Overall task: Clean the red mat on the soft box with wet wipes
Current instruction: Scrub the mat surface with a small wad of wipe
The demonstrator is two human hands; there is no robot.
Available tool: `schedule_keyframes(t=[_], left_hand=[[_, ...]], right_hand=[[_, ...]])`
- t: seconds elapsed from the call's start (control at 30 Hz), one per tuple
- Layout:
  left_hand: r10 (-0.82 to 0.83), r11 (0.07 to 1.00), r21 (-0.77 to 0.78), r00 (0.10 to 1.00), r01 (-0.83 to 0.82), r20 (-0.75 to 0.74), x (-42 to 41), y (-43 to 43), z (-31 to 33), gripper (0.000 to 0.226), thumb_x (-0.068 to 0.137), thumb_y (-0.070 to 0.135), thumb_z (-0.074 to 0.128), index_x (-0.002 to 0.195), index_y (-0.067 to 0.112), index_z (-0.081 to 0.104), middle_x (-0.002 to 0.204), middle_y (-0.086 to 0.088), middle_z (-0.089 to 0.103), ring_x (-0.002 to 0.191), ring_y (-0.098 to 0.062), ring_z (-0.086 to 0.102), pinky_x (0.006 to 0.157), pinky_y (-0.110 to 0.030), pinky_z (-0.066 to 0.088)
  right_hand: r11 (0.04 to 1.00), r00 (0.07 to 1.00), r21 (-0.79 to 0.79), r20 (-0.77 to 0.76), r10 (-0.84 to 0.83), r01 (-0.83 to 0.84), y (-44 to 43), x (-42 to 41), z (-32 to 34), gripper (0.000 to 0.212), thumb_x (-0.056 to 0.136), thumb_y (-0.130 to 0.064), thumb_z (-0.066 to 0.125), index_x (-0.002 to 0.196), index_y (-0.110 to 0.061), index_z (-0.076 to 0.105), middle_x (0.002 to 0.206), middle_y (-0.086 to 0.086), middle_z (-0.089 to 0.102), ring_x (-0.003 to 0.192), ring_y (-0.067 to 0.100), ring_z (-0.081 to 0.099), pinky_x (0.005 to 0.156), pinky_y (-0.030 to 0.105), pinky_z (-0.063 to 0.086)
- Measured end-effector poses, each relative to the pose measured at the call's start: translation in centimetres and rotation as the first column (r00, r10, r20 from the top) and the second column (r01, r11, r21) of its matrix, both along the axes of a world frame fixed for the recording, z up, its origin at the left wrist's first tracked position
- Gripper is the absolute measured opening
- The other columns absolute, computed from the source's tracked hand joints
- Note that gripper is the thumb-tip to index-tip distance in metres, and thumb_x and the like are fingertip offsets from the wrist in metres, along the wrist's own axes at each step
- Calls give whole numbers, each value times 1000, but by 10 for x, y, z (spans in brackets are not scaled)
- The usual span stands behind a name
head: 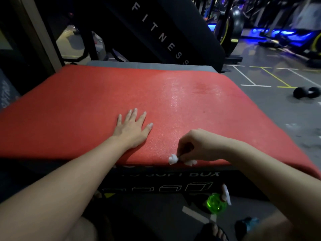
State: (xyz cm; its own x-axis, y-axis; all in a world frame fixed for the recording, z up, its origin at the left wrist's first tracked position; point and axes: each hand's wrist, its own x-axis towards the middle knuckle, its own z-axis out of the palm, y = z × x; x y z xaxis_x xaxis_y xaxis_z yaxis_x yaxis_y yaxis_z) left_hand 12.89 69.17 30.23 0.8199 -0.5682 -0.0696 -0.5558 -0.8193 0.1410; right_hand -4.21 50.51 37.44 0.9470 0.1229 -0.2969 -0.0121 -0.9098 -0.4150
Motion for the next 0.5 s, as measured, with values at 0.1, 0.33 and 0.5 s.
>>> schedule_keyframes(t=[0.1,0.33,0.5], left_hand=[[11,1000,-7,1000,-11,-6,0,0,0,69,103,64,16,163,32,8,172,-6,-3,158,-21,-5,126,-53,-6],[6,999,-52,1000,-6,5,-1,1,-1,65,104,63,20,163,37,12,171,-4,-7,157,-20,-11,126,-52,-5],[-14,998,-54,1000,15,11,1,1,-3,61,104,62,20,161,43,13,172,-2,-4,158,-20,-8,126,-54,-4]], right_hand=[[999,980,-26,193,-42,48,-7,-1,-8,6,83,-22,73,89,-25,73,77,-12,70,71,1,64,68,21,51],[1000,992,16,126,-26,24,-23,-15,-7,8,82,-23,75,85,-29,72,77,-17,69,72,-2,63,64,13,44],[992,998,130,59,-3,-4,-25,-21,-5,7,80,-28,80,85,-27,75,77,-12,72,69,0,66,62,15,48]])
